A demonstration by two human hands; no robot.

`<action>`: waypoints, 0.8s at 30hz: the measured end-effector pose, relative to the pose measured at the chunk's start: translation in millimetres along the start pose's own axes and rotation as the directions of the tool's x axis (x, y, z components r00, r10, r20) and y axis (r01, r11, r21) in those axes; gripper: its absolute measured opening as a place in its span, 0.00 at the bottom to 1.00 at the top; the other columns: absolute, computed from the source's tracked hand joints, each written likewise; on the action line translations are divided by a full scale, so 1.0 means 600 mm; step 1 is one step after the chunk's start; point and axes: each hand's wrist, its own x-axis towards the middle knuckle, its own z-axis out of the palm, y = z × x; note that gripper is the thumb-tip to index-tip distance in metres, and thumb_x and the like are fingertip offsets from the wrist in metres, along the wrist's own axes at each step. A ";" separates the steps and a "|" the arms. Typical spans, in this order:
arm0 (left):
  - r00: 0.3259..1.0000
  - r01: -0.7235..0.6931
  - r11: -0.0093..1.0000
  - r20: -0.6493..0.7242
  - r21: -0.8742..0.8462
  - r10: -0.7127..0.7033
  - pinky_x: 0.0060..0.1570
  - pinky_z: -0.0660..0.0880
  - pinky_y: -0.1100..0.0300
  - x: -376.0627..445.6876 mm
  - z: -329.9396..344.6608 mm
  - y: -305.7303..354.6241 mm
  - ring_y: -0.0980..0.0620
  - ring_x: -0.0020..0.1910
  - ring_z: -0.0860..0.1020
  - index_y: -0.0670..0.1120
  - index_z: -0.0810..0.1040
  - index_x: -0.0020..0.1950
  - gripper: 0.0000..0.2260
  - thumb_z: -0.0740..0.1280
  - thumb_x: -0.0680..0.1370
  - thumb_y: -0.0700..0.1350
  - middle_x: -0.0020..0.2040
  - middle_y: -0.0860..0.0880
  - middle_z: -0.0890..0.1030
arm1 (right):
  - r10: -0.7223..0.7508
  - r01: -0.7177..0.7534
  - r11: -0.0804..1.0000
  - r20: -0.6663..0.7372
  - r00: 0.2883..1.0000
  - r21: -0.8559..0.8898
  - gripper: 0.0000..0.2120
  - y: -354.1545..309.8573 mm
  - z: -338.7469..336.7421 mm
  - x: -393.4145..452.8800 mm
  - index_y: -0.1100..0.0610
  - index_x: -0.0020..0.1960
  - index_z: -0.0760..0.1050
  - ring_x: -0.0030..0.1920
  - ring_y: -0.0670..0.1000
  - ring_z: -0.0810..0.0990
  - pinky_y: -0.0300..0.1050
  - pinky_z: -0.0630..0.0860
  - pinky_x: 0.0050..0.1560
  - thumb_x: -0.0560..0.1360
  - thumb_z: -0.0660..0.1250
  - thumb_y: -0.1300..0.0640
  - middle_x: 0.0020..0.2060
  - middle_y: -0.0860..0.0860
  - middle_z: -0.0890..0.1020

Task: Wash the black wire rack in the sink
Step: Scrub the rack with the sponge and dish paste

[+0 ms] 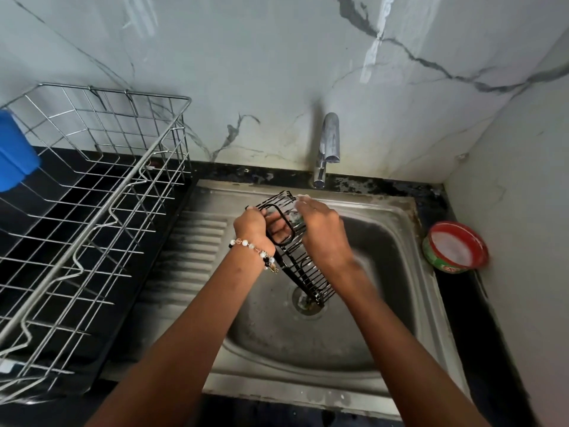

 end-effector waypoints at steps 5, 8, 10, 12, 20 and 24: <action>1.000 0.006 0.997 -0.005 -0.076 -0.007 0.17 0.68 0.68 0.017 0.003 0.013 0.52 0.14 0.69 0.46 0.65 0.35 0.16 0.51 0.83 0.44 0.18 0.48 0.73 | -0.240 0.239 0.970 -0.014 0.971 -0.042 0.20 -0.006 0.032 -0.074 0.60 0.70 0.70 0.72 0.50 0.65 0.40 0.57 0.74 0.82 0.50 0.54 0.71 0.54 0.70; 0.997 0.079 0.984 -0.007 -0.161 -0.081 0.18 0.72 0.65 0.031 -0.004 0.024 0.52 0.12 0.68 0.46 0.63 0.34 0.17 0.49 0.82 0.42 0.18 0.46 0.71 | -0.330 0.330 0.943 0.007 0.944 0.039 0.23 0.005 0.037 -0.098 0.58 0.69 0.71 0.71 0.46 0.67 0.38 0.59 0.73 0.84 0.48 0.48 0.69 0.48 0.70; 0.992 0.126 0.974 0.005 -0.188 -0.127 0.19 0.73 0.62 0.035 -0.011 0.026 0.53 0.13 0.67 0.46 0.64 0.35 0.16 0.48 0.82 0.40 0.22 0.45 0.72 | -0.359 0.361 0.930 -0.037 0.933 0.066 0.18 0.023 0.033 -0.093 0.63 0.68 0.72 0.71 0.55 0.68 0.46 0.60 0.73 0.81 0.53 0.65 0.69 0.56 0.72; 0.990 0.143 0.966 0.026 -0.215 -0.141 0.19 0.75 0.60 0.033 -0.013 0.021 0.53 0.13 0.69 0.44 0.65 0.35 0.17 0.45 0.81 0.38 0.23 0.44 0.73 | -0.274 0.288 0.948 -0.118 0.955 0.133 0.28 0.041 0.032 -0.076 0.65 0.68 0.71 0.72 0.56 0.65 0.50 0.60 0.73 0.71 0.48 0.75 0.70 0.59 0.70; 0.976 0.212 0.932 0.108 -0.294 -0.188 0.21 0.70 0.66 0.017 -0.014 0.014 0.53 0.18 0.68 0.40 0.67 0.29 0.22 0.44 0.81 0.35 0.20 0.44 0.70 | 0.223 -0.103 0.953 -0.430 0.875 0.285 0.39 0.045 0.083 -0.072 0.69 0.66 0.72 0.67 0.61 0.73 0.30 0.61 0.69 0.55 0.51 0.77 0.67 0.60 0.72; 0.982 0.185 0.925 0.092 -0.331 -0.164 0.17 0.69 0.67 0.016 -0.014 0.010 0.51 0.14 0.69 0.37 0.69 0.26 0.27 0.43 0.82 0.36 0.22 0.42 0.72 | 0.387 -0.239 0.903 -0.432 0.815 0.357 0.35 0.029 0.086 -0.058 0.72 0.63 0.73 0.62 0.64 0.77 0.35 0.67 0.64 0.57 0.54 0.80 0.63 0.65 0.75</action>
